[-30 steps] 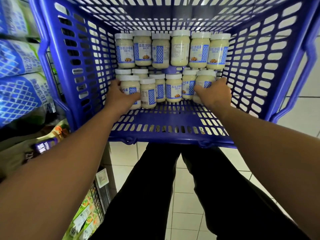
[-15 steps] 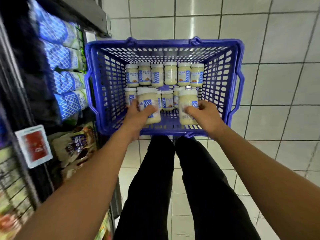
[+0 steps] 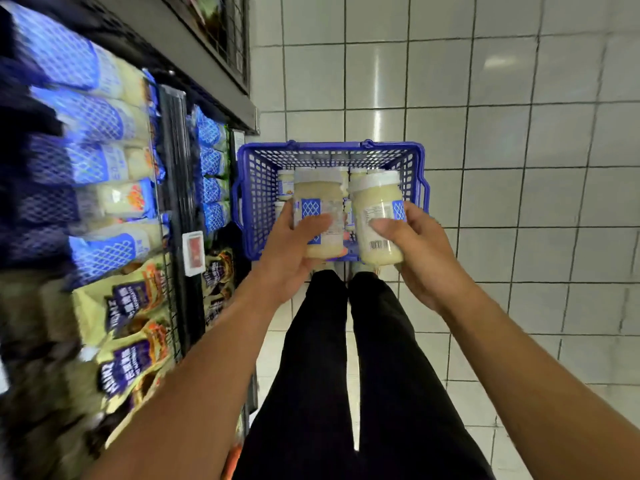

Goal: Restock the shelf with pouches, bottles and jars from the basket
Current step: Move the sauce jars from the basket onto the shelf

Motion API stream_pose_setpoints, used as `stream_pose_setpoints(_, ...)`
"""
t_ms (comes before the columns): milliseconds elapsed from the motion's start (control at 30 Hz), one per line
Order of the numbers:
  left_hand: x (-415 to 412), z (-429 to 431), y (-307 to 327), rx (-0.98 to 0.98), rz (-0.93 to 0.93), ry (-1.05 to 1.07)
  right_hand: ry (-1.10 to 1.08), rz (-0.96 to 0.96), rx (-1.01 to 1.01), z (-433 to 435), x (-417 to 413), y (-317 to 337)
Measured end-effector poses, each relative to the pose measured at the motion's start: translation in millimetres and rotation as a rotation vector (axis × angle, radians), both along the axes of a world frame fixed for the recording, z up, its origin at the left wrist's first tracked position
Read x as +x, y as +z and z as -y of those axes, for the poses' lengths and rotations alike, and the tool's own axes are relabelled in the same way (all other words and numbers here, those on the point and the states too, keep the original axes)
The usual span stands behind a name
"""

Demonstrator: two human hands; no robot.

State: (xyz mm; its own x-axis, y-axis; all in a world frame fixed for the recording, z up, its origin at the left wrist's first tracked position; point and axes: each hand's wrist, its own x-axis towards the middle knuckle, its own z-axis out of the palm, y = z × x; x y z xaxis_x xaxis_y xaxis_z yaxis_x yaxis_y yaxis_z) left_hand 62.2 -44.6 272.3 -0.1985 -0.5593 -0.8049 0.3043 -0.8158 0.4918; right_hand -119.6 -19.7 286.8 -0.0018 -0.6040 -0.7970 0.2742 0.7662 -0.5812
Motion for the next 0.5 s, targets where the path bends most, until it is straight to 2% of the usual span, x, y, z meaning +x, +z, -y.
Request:
stream_pose_setpoints(133, -5, 12, 64, -0.05, -0.073, 0.097, -0.07, 0.116, -0.089, 12, 6, 69)
stream_pose_setpoints(300, 10, 23, 135, -0.112, -0.317, 0.159, -0.027, 0.136, -0.23, 21, 12, 129)
stream_pose_setpoints(500, 25, 30, 207, -0.285, -0.184, 0.07, 0.097, 0.068, -0.377, 28, 23, 187)
